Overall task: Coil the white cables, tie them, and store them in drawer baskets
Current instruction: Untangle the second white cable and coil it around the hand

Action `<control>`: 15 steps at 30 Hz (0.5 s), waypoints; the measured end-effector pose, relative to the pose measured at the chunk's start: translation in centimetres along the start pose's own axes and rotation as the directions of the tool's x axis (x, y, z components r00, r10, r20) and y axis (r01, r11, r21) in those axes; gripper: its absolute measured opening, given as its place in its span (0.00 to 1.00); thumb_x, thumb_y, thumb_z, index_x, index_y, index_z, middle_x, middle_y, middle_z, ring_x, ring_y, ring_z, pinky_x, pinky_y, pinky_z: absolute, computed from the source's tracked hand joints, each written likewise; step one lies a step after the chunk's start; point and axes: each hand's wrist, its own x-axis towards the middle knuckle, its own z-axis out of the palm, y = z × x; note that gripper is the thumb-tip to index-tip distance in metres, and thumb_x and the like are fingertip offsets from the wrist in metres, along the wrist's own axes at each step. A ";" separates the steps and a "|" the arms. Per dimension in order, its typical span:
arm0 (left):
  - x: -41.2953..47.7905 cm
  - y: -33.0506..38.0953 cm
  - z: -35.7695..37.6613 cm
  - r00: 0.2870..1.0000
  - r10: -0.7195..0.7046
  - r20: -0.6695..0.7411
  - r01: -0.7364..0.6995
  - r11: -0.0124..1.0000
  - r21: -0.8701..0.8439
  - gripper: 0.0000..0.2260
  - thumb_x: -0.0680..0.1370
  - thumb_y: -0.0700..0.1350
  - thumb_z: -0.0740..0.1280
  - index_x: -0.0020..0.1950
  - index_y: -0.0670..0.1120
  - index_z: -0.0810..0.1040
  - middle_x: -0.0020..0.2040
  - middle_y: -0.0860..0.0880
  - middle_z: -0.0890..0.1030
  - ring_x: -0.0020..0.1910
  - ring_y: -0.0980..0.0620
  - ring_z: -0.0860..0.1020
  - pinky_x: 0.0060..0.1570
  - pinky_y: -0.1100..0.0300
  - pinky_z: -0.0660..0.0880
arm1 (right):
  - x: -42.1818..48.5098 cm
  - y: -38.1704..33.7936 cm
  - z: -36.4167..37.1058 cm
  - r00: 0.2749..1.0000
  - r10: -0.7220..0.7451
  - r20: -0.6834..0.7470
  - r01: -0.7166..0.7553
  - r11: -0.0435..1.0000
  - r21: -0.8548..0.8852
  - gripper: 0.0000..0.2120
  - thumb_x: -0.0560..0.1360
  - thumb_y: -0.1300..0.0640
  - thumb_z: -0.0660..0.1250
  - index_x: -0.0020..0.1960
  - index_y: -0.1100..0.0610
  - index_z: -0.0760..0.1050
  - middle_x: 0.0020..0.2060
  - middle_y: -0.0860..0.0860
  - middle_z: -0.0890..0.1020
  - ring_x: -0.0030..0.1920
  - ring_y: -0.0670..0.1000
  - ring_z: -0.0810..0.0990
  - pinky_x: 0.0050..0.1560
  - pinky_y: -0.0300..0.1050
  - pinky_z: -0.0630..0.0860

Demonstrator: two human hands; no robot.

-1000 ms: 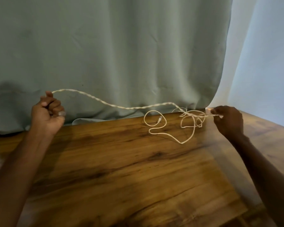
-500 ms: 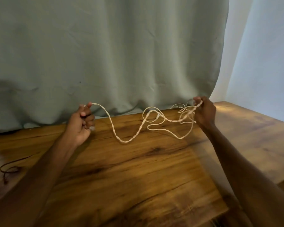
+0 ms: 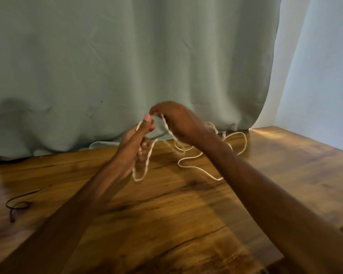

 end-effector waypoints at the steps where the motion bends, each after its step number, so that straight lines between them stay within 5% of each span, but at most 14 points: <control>1: -0.1 0.3 0.0 1.000 0.015 -0.011 -0.015 0.998 0.067 0.32 0.70 0.72 0.70 0.62 0.48 0.82 0.38 0.50 0.74 0.29 0.56 0.66 0.24 0.64 0.63 | -0.5 -0.4 0.9 0.999 -0.005 0.053 0.005 1.000 0.008 0.11 0.79 0.60 0.64 0.58 0.56 0.81 0.52 0.53 0.86 0.52 0.55 0.82 0.53 0.55 0.78; 6: -0.8 0.9 0.7 0.993 0.084 0.083 -0.111 0.906 0.408 0.13 0.76 0.51 0.74 0.54 0.43 0.84 0.29 0.59 0.81 0.30 0.63 0.80 0.35 0.71 0.76 | -2.0 -1.4 3.4 0.988 0.139 0.071 -0.142 0.989 0.038 0.14 0.81 0.51 0.63 0.64 0.53 0.75 0.54 0.52 0.84 0.53 0.54 0.81 0.50 0.57 0.81; 9: -0.4 0.7 -0.5 0.994 0.029 0.101 -0.062 0.937 0.344 0.09 0.74 0.46 0.78 0.49 0.42 0.87 0.44 0.45 0.88 0.47 0.48 0.87 0.57 0.50 0.82 | -2.8 -0.8 3.3 0.971 0.238 0.017 -0.238 0.968 0.077 0.12 0.82 0.57 0.65 0.64 0.59 0.77 0.55 0.55 0.86 0.54 0.55 0.84 0.52 0.57 0.81; 12: -1.1 0.9 0.3 0.975 -0.088 0.205 0.035 0.968 0.249 0.12 0.78 0.48 0.73 0.53 0.40 0.86 0.50 0.40 0.87 0.40 0.53 0.86 0.44 0.62 0.82 | -4.1 -0.5 3.4 0.958 0.279 0.058 -0.282 0.959 0.038 0.15 0.80 0.57 0.68 0.65 0.58 0.75 0.55 0.56 0.86 0.54 0.58 0.85 0.51 0.57 0.82; 15: -1.9 1.0 2.0 0.964 -0.047 0.262 -0.090 0.867 0.490 0.15 0.78 0.54 0.73 0.51 0.41 0.85 0.43 0.47 0.88 0.38 0.58 0.85 0.42 0.66 0.79 | -4.4 -0.7 4.1 0.932 0.351 0.084 -0.350 0.936 -0.027 0.17 0.81 0.54 0.67 0.68 0.56 0.71 0.53 0.55 0.86 0.53 0.57 0.85 0.51 0.56 0.82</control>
